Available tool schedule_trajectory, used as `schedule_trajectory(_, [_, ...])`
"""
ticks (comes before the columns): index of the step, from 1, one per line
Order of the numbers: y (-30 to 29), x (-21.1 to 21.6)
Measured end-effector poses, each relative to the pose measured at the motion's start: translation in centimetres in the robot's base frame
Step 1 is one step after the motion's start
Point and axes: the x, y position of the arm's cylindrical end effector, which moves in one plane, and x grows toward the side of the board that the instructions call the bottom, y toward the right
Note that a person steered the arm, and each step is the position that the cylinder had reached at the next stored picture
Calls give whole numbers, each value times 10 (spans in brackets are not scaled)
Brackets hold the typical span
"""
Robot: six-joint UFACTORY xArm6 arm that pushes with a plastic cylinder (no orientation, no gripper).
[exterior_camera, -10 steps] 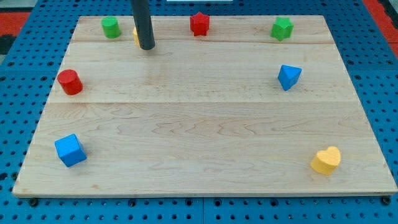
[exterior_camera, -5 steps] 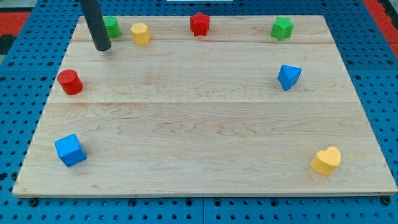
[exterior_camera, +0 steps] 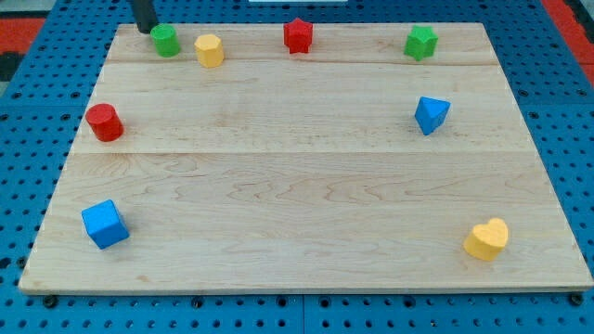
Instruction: Move the green circle bottom left of the red star
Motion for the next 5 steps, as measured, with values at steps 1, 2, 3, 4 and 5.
schedule_trajectory(1, [37, 84])
schedule_trajectory(2, [69, 116])
schedule_trajectory(3, [49, 113])
schedule_trajectory(4, [1, 92])
schedule_trajectory(5, [16, 59])
